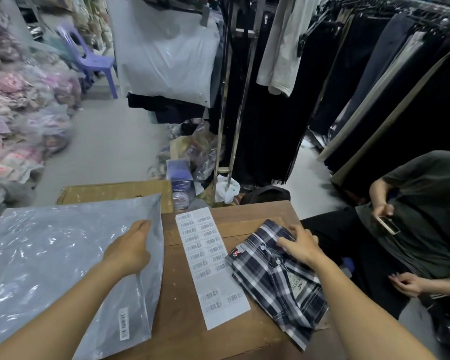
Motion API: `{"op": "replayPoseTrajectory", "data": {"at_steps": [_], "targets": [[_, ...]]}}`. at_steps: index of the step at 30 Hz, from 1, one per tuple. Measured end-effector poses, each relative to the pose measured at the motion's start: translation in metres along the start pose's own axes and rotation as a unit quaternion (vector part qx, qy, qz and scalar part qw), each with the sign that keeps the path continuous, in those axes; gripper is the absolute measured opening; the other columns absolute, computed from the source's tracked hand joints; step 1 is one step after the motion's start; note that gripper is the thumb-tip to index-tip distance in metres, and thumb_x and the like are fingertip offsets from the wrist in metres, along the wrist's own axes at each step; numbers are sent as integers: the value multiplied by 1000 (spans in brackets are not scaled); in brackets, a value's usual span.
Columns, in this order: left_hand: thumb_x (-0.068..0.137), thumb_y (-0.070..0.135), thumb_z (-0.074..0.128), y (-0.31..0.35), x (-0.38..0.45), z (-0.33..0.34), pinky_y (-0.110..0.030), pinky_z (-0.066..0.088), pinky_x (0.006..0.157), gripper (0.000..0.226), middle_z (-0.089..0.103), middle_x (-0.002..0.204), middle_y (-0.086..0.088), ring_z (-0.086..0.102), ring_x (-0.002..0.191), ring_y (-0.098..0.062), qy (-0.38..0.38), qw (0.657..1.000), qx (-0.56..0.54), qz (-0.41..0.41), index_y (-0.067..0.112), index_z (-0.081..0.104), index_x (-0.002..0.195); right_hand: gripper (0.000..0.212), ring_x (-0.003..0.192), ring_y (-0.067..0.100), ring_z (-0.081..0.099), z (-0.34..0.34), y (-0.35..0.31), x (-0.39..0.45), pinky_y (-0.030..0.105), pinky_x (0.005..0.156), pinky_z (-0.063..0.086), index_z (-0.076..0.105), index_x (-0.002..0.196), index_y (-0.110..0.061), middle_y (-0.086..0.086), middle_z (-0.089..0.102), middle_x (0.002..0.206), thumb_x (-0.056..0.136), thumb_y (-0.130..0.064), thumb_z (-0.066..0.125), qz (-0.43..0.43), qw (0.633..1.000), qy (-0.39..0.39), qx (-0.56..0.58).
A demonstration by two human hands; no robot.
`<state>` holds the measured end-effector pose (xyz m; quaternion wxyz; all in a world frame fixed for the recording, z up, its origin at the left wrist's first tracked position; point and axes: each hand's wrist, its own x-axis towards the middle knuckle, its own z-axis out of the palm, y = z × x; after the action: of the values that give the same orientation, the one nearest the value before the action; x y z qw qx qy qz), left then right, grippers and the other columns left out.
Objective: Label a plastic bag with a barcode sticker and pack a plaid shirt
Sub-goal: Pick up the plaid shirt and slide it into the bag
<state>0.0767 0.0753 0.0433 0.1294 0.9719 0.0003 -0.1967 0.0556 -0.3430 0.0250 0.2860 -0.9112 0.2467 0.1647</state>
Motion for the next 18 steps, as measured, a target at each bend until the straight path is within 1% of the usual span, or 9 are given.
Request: {"op": "replayPoseTrajectory", "data": {"at_steps": [2, 4, 6, 7, 9, 12, 15, 16, 18], "targets": [[86, 6, 50, 2, -1, -1, -37, 50, 94, 81, 11, 163, 9, 44, 134, -26, -3, 1000, -5, 2, 20, 12, 157, 98, 134, 32, 42, -1, 10, 2, 54, 109, 39, 40, 144, -25, 7, 47, 146, 59, -62, 73, 12, 999, -29, 24], [86, 5, 50, 4, -1, -1, -38, 49, 96, 82, 11, 164, 8, 42, 137, -26, -6, 1000, -9, 5, 19, 12, 157, 97, 126, 29, 52, 2, 13, 4, 51, 106, 43, 46, 137, -23, 4, 56, 136, 56, -62, 81, 13, 999, -33, 36], [86, 5, 51, 5, -2, -1, -37, 50, 94, 82, 12, 164, 7, 43, 136, -26, -8, 1000, -10, 9, 19, 12, 157, 83, 110, 24, 61, 4, 12, 8, 44, 99, 50, 55, 122, -20, 0, 64, 120, 55, -59, 87, 20, 998, -30, 50], [86, 5, 51, 5, -2, -1, -36, 50, 92, 82, 12, 164, 8, 44, 135, -26, -7, 1000, -9, 11, 19, 12, 156, 74, 101, 21, 64, 4, 12, 9, 39, 91, 52, 60, 113, -19, -1, 67, 111, 56, -55, 89, 25, 997, -36, 61], [86, 5, 51, 5, -2, -3, -34, 50, 87, 82, 11, 164, 9, 45, 133, -26, -5, 1000, -8, 12, 20, 12, 156, 57, 90, 18, 65, 1, 10, 12, 33, 81, 51, 65, 97, -19, -2, 69, 99, 57, -48, 93, 27, 995, -58, 78], [85, 5, 51, 6, -2, -3, -36, 51, 91, 83, 10, 164, 9, 43, 135, -26, -5, 1000, -11, 13, 21, 11, 157, 42, 91, 16, 66, -1, 6, 13, 30, 83, 50, 67, 89, -24, -4, 73, 98, 61, -39, 94, 5, 993, -76, 90], [85, 5, 51, 5, -3, -4, -37, 50, 94, 83, 10, 164, 9, 41, 137, -26, -7, 1000, -15, 14, 21, 11, 157, 32, 78, 1, 62, -4, 0, 11, 18, 66, 45, 63, 82, -30, -13, 70, 90, 67, -35, 91, -24, 991, -94, 97], [85, 5, 51, 4, -4, -4, -37, 50, 95, 83, 10, 164, 9, 40, 137, -25, -7, 1000, -16, 15, 20, 11, 157, 30, 79, -1, 61, -6, -1, 11, 18, 68, 45, 64, 85, -31, -14, 69, 92, 70, -36, 89, -35, 990, -103, 86], [85, 6, 52, 4, -5, -6, -38, 49, 96, 83, 11, 164, 9, 41, 137, -26, -8, 1000, -22, 20, 20, 12, 157, 35, 91, 7, 63, -13, -4, 10, 28, 86, 47, 67, 102, -29, -9, 70, 106, 74, -39, 85, -63, 989, -125, 56]]}}
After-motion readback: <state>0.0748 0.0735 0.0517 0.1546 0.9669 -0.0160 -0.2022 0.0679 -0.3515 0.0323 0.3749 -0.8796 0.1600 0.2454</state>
